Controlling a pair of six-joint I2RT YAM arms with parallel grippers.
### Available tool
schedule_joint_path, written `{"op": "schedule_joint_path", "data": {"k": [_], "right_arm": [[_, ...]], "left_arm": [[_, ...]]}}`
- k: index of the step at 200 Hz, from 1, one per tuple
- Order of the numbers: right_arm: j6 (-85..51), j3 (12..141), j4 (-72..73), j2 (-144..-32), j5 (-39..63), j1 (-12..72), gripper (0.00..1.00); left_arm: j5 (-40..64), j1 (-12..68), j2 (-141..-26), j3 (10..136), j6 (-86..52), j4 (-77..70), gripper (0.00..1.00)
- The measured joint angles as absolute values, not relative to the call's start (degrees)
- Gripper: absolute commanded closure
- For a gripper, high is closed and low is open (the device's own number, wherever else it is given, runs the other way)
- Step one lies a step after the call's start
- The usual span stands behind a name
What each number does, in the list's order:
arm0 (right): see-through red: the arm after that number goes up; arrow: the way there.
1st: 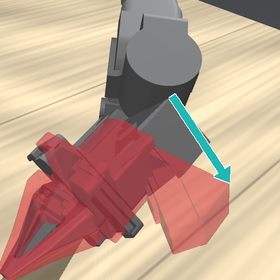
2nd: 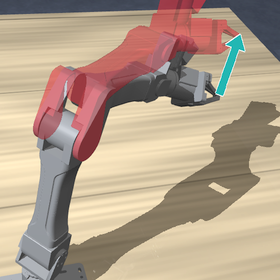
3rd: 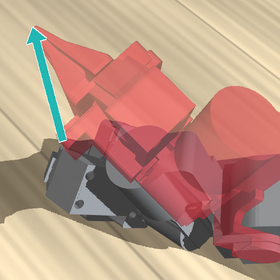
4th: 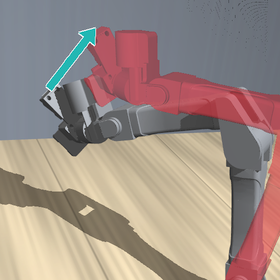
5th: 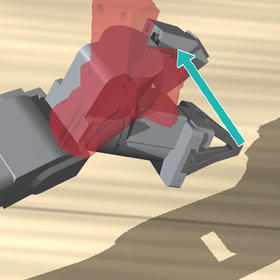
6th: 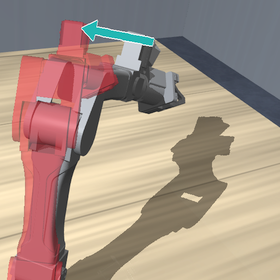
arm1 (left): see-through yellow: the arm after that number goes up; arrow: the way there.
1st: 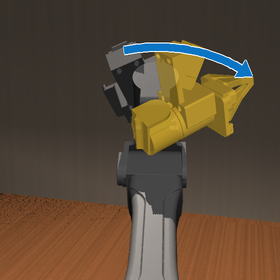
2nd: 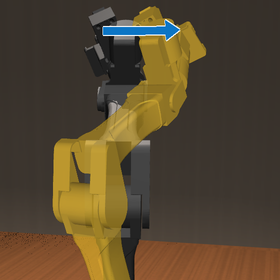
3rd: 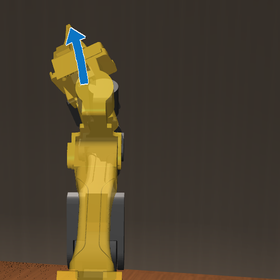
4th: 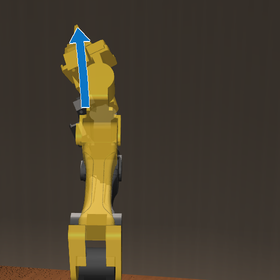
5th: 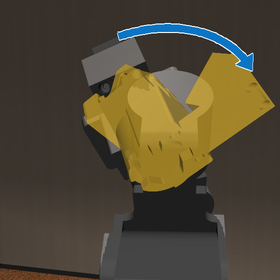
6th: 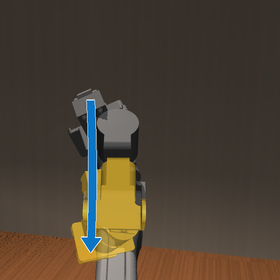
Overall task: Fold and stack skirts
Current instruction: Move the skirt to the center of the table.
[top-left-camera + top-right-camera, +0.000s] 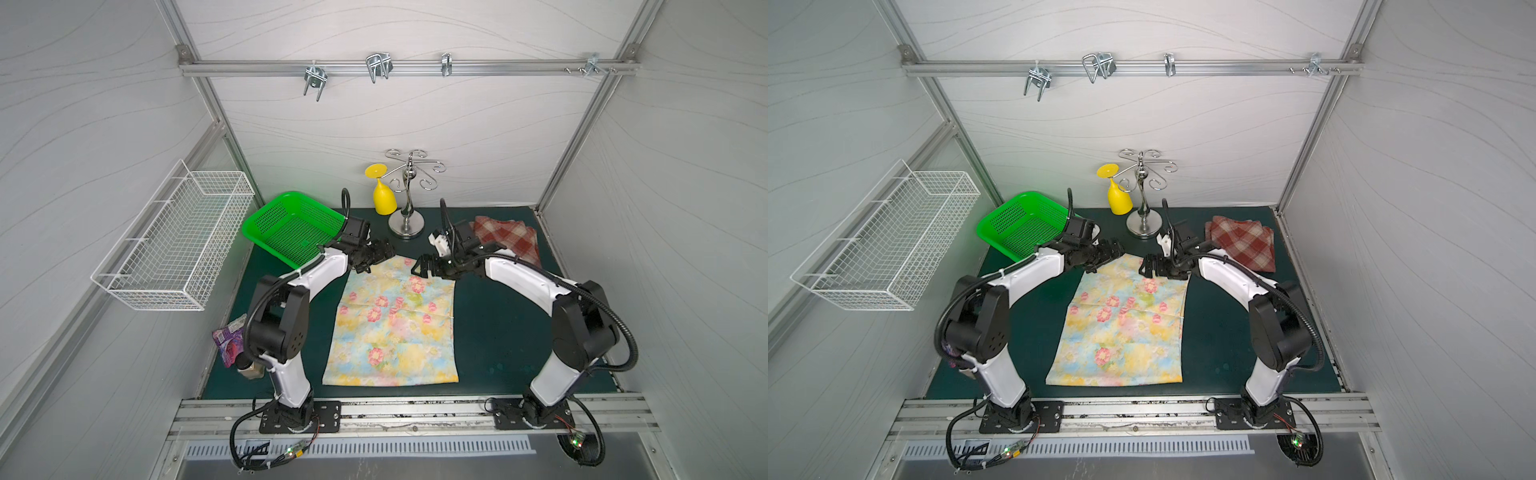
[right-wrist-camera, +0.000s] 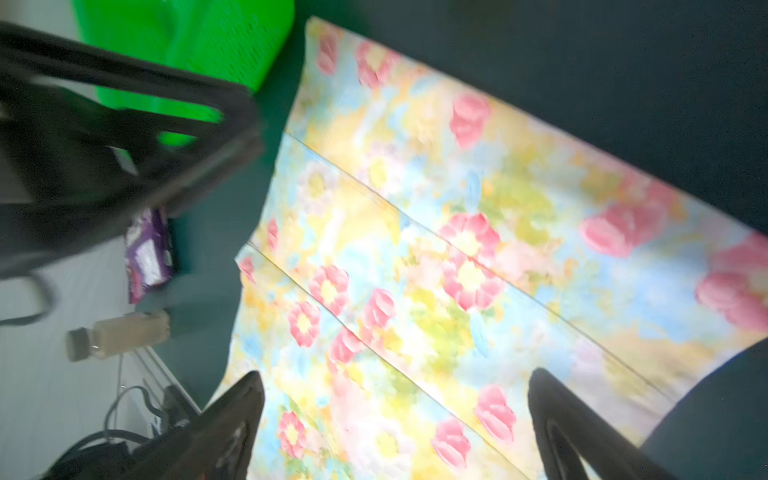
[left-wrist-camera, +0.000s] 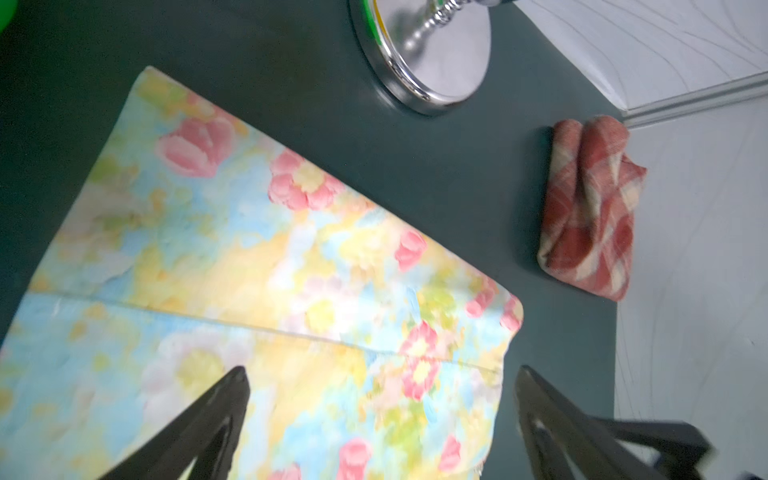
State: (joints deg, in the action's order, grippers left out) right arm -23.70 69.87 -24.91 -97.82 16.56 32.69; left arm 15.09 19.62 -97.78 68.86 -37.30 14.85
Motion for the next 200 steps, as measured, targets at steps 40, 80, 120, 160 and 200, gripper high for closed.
{"op": "schedule_joint_path", "data": {"k": [40,80,120,160,200], "right_arm": [[-25.74,61.21,-22.57,-98.54,15.16,35.11,0.01],[-26.28,61.49,-20.01,-101.93,14.92,35.46,0.01],[-26.76,63.7,-17.63,-104.64,14.96,34.76,0.01],[-26.55,67.51,-17.87,-107.63,15.77,32.4,0.01],[-25.43,74.32,-20.62,-112.25,15.7,29.21,0.01]], "left_arm": [[15.18,20.32,-92.2,56.36,-37.3,14.02,0.01],[15.07,20.4,-94.35,51.72,-37.21,13.91,0.01],[14.96,20.4,-98.72,54.43,-36.75,11.07,0.0],[14.55,20.38,-104.12,59.94,-36.38,8.71,0.01],[13.93,20.36,-109.4,66.32,-36.23,7.84,0.01]]}}
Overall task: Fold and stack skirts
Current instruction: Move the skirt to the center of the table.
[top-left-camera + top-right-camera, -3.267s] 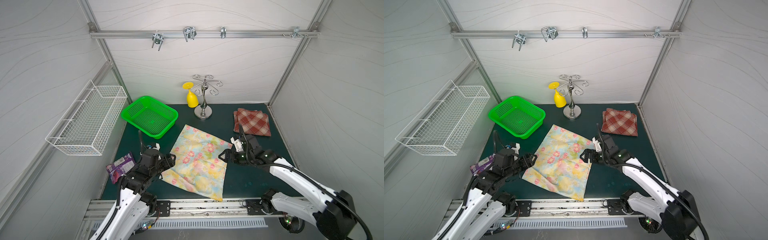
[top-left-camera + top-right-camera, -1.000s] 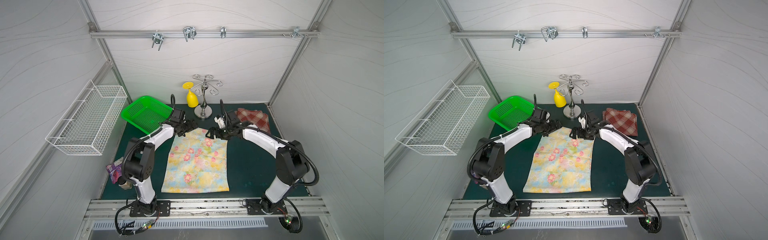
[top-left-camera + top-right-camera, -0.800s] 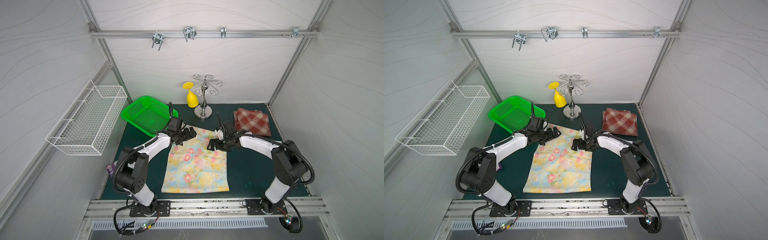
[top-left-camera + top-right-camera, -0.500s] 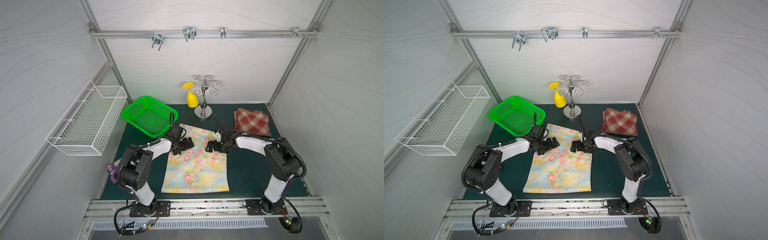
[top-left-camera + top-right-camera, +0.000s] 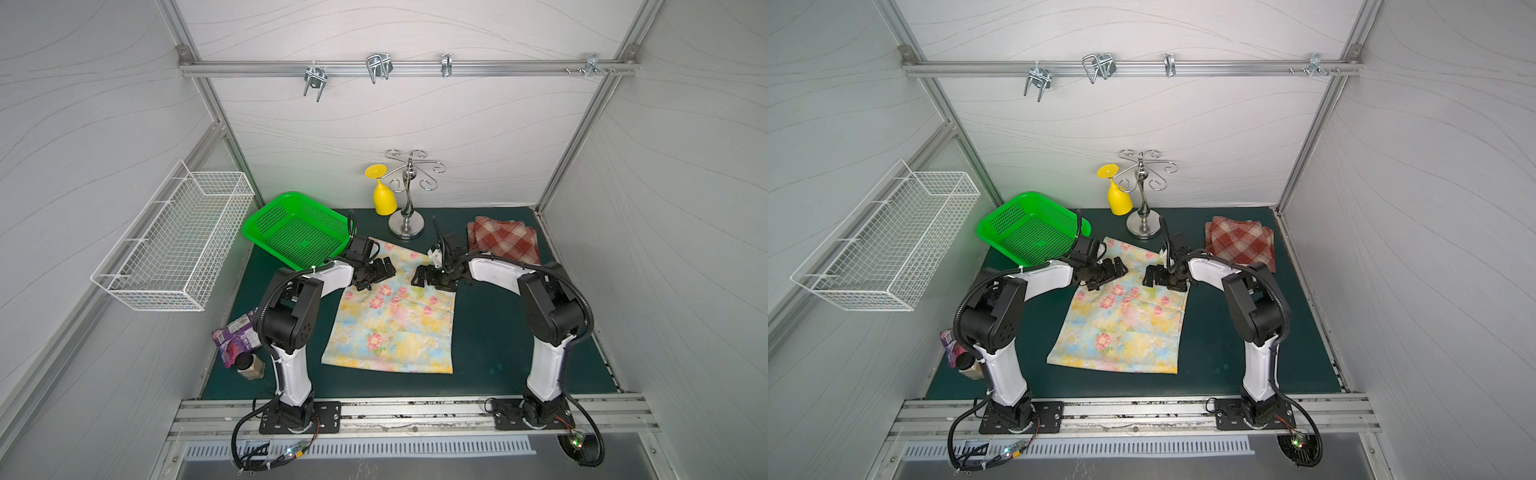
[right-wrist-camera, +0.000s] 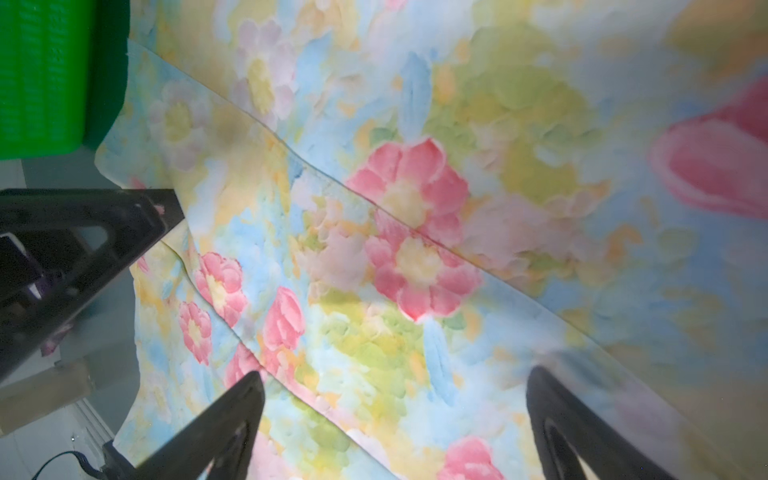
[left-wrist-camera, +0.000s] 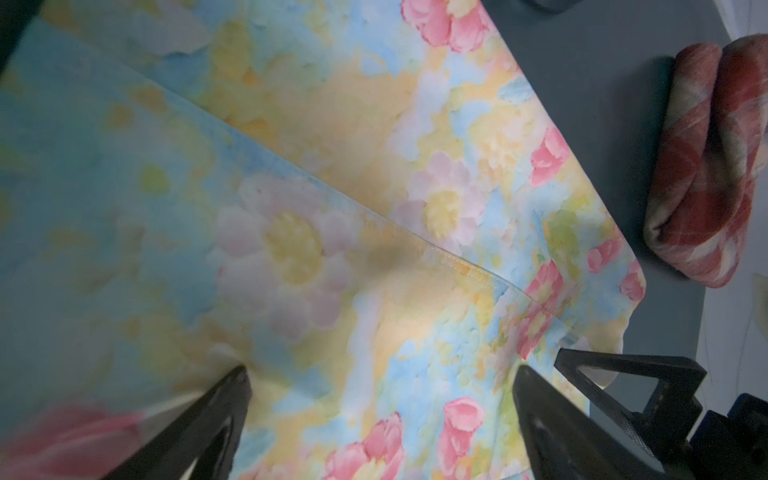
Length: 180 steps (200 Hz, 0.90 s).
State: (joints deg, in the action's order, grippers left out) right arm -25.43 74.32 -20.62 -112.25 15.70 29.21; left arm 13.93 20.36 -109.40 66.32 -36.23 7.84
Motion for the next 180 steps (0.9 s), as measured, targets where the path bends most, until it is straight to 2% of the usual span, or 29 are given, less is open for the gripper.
{"op": "schedule_joint_path", "data": {"k": [65,97,129,180], "right_arm": [[-22.46,89.14,-26.41,-121.67,15.97,24.93,0.01],[-21.56,88.75,-27.22,-121.01,15.4,24.91,0.01],[-21.61,81.08,-27.99,-112.99,14.68,25.91,0.01],[-22.61,66.22,-25.65,-88.58,11.84,30.92,0.01]], "left_arm": [[13.67,19.79,-113.1,71.18,-37.67,7.46,0.01],[13.98,19.64,-111.74,69.36,-38.0,6.44,0.01],[14.11,19.55,-104.55,64.18,-38.11,10.15,0.01],[14.11,19.57,-81.87,58.02,-38.26,14.06,0.0]]}}
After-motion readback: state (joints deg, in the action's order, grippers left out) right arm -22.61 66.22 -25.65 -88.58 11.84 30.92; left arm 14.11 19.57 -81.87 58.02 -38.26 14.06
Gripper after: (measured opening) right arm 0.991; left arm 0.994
